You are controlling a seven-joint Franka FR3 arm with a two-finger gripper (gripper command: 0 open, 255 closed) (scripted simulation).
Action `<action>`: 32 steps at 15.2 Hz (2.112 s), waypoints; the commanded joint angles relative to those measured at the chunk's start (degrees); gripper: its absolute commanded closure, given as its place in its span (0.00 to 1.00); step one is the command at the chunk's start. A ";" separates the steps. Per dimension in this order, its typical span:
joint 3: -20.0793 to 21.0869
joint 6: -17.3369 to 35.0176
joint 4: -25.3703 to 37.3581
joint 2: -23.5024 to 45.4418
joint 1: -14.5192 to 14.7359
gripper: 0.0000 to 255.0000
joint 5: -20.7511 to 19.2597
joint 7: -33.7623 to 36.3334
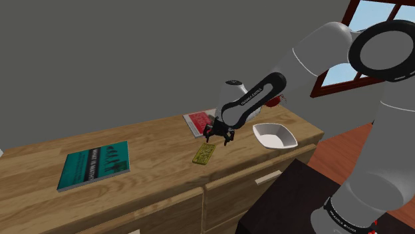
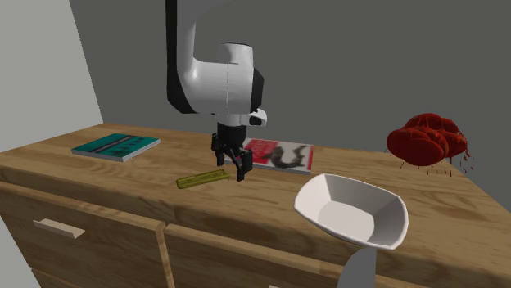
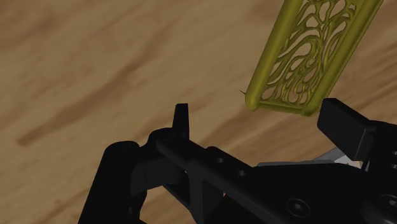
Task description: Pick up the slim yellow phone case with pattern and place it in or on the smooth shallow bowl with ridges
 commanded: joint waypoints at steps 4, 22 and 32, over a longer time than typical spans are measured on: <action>-0.03 0.14 0.05 0.18 0.07 0.00 -0.09 0.10; 0.71 -4.93 0.71 -4.37 -0.54 1.00 1.72 -0.86; 1.09 -12.43 2.74 -10.02 -0.99 1.00 3.67 -1.80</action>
